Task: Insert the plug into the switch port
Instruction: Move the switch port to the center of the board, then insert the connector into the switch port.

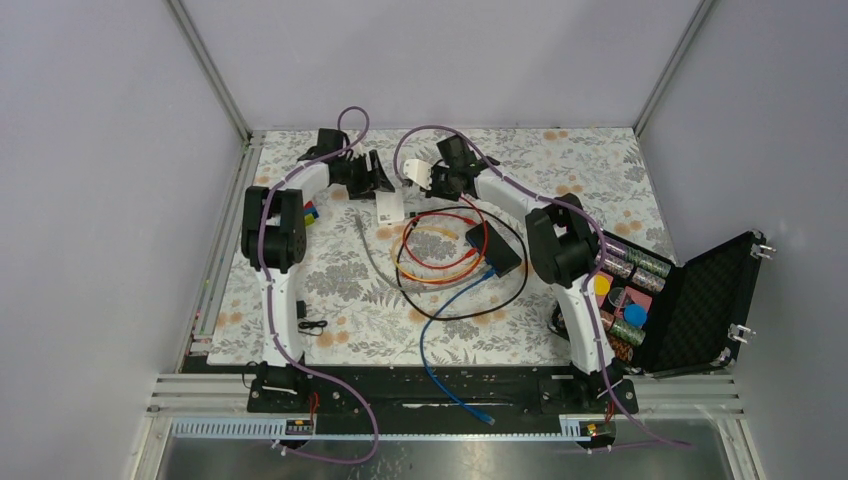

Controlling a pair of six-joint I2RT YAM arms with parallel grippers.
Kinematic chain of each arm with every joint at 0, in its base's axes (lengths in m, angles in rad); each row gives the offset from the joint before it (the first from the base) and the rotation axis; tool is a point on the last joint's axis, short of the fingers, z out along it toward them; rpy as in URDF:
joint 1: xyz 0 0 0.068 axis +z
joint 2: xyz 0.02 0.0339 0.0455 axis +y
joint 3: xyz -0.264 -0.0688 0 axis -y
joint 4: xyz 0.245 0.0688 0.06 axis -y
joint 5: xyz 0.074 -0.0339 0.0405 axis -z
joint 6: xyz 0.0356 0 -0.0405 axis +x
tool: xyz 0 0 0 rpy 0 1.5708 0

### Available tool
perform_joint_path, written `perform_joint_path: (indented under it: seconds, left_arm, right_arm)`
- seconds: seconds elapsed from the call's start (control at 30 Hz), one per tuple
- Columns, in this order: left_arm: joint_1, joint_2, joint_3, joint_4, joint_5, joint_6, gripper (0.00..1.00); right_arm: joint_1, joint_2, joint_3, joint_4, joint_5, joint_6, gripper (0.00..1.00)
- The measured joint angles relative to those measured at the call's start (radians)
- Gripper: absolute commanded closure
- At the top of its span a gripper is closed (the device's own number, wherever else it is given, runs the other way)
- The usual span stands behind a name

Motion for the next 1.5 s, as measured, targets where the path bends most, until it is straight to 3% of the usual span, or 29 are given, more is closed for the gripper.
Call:
perform_joint_path:
  seconds: [0.43,1.0,1.5]
  left_arm:
    - [-0.014,0.048,-0.007,0.138,0.177,-0.034,0.35]
    - [-0.014,0.05,-0.041,0.201,0.221,-0.063,0.35]
    - [-0.01,0.037,-0.047,0.172,0.183,-0.068,0.38]
  right_arm:
    - [-0.005,0.084,0.064,-0.051,-0.125,-0.086,1.0]
    - [-0.004,0.124,0.252,-0.153,-0.314,-0.119,1.0]
    - [-0.013,0.195,0.329,-0.247,-0.189,-0.139,1.0]
